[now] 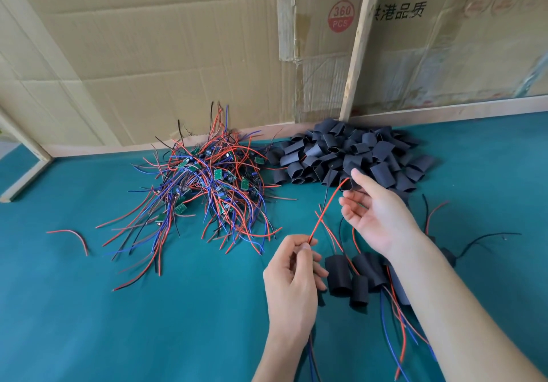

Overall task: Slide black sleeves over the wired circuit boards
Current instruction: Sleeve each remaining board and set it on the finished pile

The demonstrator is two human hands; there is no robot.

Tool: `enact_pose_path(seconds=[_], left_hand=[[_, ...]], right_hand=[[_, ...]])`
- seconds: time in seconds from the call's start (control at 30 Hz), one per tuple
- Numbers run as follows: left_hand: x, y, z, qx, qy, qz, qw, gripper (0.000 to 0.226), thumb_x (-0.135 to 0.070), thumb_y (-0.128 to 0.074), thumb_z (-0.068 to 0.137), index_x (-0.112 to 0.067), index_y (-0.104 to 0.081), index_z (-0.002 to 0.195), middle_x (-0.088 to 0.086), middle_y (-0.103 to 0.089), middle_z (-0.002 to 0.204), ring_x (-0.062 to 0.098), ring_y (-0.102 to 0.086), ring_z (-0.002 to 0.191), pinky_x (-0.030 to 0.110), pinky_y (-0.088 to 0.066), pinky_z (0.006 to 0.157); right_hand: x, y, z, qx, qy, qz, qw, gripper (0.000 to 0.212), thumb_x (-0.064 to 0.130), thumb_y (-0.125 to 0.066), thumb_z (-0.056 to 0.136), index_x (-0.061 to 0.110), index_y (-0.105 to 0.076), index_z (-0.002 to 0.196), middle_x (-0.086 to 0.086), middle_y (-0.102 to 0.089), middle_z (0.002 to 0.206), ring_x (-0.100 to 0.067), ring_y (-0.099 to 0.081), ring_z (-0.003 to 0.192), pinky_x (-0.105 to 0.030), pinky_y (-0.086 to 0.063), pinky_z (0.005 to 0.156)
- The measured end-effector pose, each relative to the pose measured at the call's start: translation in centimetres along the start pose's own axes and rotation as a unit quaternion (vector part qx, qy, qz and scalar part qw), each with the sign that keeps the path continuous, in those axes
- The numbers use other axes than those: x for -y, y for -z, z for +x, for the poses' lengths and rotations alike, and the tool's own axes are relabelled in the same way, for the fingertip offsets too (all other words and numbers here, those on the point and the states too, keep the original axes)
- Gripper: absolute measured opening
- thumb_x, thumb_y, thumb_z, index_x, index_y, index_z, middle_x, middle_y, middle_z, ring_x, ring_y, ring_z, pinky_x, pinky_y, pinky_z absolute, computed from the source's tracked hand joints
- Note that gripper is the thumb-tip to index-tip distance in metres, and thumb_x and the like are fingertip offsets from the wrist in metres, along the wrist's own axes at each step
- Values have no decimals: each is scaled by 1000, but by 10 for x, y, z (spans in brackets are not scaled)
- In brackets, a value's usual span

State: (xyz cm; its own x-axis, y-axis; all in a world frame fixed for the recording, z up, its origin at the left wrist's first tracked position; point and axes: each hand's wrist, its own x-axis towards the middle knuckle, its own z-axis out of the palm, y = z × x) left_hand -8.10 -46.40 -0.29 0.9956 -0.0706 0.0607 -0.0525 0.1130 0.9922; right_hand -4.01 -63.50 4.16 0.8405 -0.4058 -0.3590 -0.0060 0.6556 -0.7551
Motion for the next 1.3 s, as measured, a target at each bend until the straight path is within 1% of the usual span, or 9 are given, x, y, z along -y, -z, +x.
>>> enact_pose_path(seconds=[0.17,0.4,0.53,0.63,0.73,0.83,1.0,1.13,1.3], left_hand=[[1,1,1,1,-2,8,1000,39,-4,-47,103,-28,-68,82,2,-67,72,18,-58,51,27,-47,49],[0,1,-1,6,-4,17,1000,28,-12,-50,100,-24,-68,83,4,-67,72,18,-56,49,27,-45,49],[1,1,-1,7,-4,37,999,27,-9,-53,101,-20,-69,82,8,-66,70,15,-55,46,24,-45,48],[0,0,-1,11,-3,47,999,30,-8,-54,100,-23,-69,79,10,-65,68,15,-54,45,24,-44,48],[-1,0,-1,14,-4,55,998,32,-8,-54,100,-26,-69,78,11,-65,67,14,-54,45,23,-44,48],[-1,0,-2,14,-6,61,998,32,-9,-54,100,-27,-68,78,10,-65,67,13,-55,45,23,-44,47],[-1,0,-3,16,-9,82,996,29,-10,-53,99,-26,-69,80,4,-65,63,13,-54,44,25,-45,46],[-2,0,-4,18,-15,80,997,21,-22,-53,93,-26,-69,81,2,-64,61,13,-54,45,29,-45,47],[0,0,-3,12,-29,84,996,23,-19,-54,95,-29,-70,83,-1,-66,64,12,-57,48,33,-49,47]], right_hand=[[-1,-1,-3,6,-30,56,998,34,27,-83,85,6,-64,103,-9,-67,72,-18,-68,59,-24,-55,53],[2,-8,-9,20,-31,60,998,33,27,-85,77,7,-64,94,-9,-66,70,-17,-67,58,-23,-54,52],[8,-9,-12,30,15,58,998,28,27,-84,78,10,-65,88,-8,-66,70,-18,-67,59,-24,-53,52],[15,-9,-15,43,79,4,996,17,29,-82,83,17,-72,77,-6,-66,70,-18,-67,62,-25,-53,54],[20,-9,-20,61,140,-74,986,21,32,-80,83,27,-74,64,-2,-67,68,-17,-69,64,-24,-54,58],[26,-7,-26,62,188,-113,974,20,26,-78,88,26,-74,69,-5,-67,70,-19,-68,65,-24,-54,59],[34,-4,-31,85,237,-174,952,11,19,-85,79,24,-75,77,-2,-69,72,-19,-69,65,-23,-53,58],[37,0,-32,89,285,-246,922,8,24,-82,76,26,-76,80,-3,-73,76,-18,-69,65,-23,-54,59],[34,5,-30,103,234,-285,924,22,29,-88,67,18,-76,81,-6,-74,75,-17,-68,64,-22,-54,59]])
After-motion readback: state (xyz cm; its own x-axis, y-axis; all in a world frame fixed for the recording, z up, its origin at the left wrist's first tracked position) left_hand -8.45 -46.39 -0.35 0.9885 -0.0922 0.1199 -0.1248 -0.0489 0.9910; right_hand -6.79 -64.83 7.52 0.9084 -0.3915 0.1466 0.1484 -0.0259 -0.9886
